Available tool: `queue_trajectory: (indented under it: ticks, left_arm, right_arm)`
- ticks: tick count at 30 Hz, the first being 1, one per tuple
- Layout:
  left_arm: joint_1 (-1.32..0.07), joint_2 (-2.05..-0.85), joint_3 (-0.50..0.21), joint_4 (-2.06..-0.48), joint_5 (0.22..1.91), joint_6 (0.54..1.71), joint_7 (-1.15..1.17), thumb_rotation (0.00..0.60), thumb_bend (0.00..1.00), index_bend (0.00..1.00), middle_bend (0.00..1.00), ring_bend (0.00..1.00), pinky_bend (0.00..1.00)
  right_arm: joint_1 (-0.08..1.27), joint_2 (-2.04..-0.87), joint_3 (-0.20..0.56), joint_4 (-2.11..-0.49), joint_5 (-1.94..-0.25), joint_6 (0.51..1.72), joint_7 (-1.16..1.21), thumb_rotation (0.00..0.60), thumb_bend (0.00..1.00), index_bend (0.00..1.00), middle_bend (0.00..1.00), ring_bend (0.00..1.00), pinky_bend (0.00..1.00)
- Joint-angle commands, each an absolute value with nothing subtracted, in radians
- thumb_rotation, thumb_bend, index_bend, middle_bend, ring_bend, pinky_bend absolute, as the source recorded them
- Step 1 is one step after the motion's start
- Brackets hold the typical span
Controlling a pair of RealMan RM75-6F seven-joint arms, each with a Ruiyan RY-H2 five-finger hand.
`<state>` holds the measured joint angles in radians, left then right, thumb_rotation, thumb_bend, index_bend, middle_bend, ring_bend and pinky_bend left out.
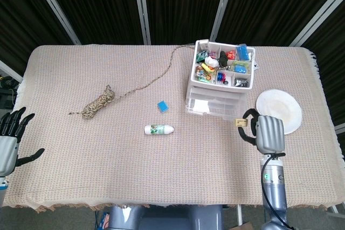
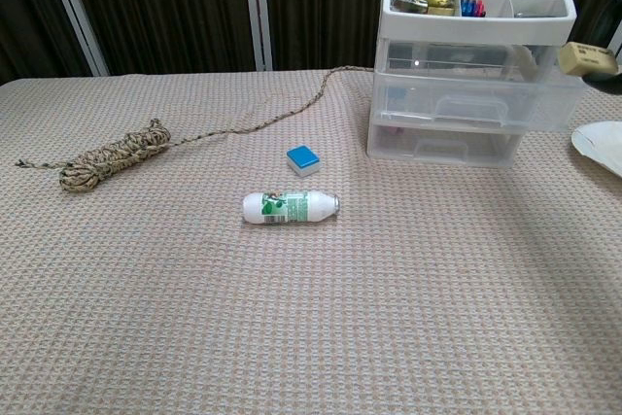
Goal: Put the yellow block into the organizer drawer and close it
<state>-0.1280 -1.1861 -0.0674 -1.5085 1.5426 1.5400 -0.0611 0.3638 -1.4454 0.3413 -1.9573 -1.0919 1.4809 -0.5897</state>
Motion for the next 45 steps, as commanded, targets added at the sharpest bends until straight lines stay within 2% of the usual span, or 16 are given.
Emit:
queue_trajectory:
  ticks: [1, 9, 16, 20, 24, 35, 38, 42, 45]
  left_arm:
    - [-0.129, -1.186, -0.067, -1.508, 1.542, 1.538, -0.063, 0.600, 0.18, 0.12, 0.00, 0.00, 0.00]
    - [-0.130, -1.183, -0.066, -1.510, 1.542, 1.534, -0.067, 0.600, 0.18, 0.12, 0.00, 0.00, 0.00]
    - [-0.130, -1.182, -0.066, -1.512, 1.539, 1.531, -0.069, 0.600, 0.18, 0.12, 0.00, 0.00, 0.00]
    - [-0.131, -1.182, -0.066, -1.513, 1.538, 1.529, -0.068, 0.600, 0.18, 0.12, 0.00, 0.00, 0.00]
    - [-0.131, -1.181, -0.067, -1.514, 1.537, 1.530, -0.067, 0.600, 0.18, 0.12, 0.00, 0.00, 0.00]
    - [-0.131, -1.181, -0.066, -1.512, 1.541, 1.531, -0.069, 0.600, 0.18, 0.12, 0.00, 0.00, 0.00]
    - [-0.130, -1.181, -0.066, -1.512, 1.541, 1.532, -0.071, 0.600, 0.18, 0.12, 0.00, 0.00, 0.00]
    - [-0.130, -1.181, -0.065, -1.511, 1.542, 1.532, -0.073, 0.600, 0.18, 0.12, 0.00, 0.00, 0.00]
    - [-0.130, -1.182, -0.066, -1.511, 1.543, 1.534, -0.073, 0.600, 0.18, 0.12, 0.00, 0.00, 0.00]
  right_arm:
    - [0.413, -1.445, 0.396, -1.938, -1.035, 1.457, -0.628, 0.600, 0.22, 0.59, 0.88, 0.85, 0.66]
    - [0.500, -1.470, 0.467, -1.847, -0.931, 1.419, -0.669, 0.600, 0.22, 0.59, 0.88, 0.85, 0.66]
    - [0.542, -1.482, 0.495, -1.781, -0.867, 1.399, -0.673, 0.600, 0.22, 0.57, 0.88, 0.85, 0.66]
    - [0.551, -1.481, 0.491, -1.767, -0.847, 1.394, -0.668, 0.600, 0.20, 0.52, 0.88, 0.85, 0.66]
    - [0.554, -1.479, 0.475, -1.770, -0.849, 1.393, -0.665, 0.600, 0.15, 0.41, 0.88, 0.85, 0.66]
    - [0.558, -1.483, 0.437, -1.781, -0.885, 1.418, -0.650, 0.600, 0.14, 0.34, 0.86, 0.83, 0.66]
    - [0.552, -1.482, 0.420, -1.794, -0.921, 1.433, -0.633, 0.600, 0.14, 0.34, 0.77, 0.75, 0.63]
    - [0.530, -1.484, 0.351, -1.804, -1.062, 1.485, -0.605, 0.600, 0.14, 0.34, 0.57, 0.54, 0.54]
    - [0.513, -1.489, 0.283, -1.786, -1.201, 1.526, -0.582, 0.600, 0.14, 0.35, 0.45, 0.40, 0.49]
